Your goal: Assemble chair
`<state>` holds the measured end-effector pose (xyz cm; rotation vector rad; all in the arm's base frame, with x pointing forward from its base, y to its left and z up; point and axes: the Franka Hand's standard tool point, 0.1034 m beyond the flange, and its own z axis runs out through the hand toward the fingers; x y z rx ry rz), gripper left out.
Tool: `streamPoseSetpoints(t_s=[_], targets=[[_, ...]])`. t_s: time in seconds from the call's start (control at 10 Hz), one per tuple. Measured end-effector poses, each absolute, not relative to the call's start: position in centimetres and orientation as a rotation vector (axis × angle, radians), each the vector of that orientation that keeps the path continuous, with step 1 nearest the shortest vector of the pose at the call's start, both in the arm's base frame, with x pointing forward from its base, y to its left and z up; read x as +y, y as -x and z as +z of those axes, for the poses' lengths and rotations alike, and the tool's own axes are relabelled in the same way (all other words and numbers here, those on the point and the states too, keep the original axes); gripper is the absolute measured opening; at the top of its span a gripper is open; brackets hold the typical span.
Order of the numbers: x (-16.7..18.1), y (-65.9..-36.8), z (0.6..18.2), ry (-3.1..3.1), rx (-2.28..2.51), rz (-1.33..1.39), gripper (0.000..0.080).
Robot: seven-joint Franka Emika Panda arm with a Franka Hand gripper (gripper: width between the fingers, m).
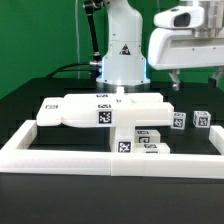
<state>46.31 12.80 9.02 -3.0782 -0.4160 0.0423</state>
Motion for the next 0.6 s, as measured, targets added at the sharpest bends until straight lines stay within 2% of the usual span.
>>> streamPoseSetpoints(t_s=[0.3, 0.6], targets=[[14.37, -45.75, 7.92, 3.071, -0.391, 0.041, 0.0648], [14.30, -45.77, 7.91, 3.071, -0.390, 0.041, 0.0648]])
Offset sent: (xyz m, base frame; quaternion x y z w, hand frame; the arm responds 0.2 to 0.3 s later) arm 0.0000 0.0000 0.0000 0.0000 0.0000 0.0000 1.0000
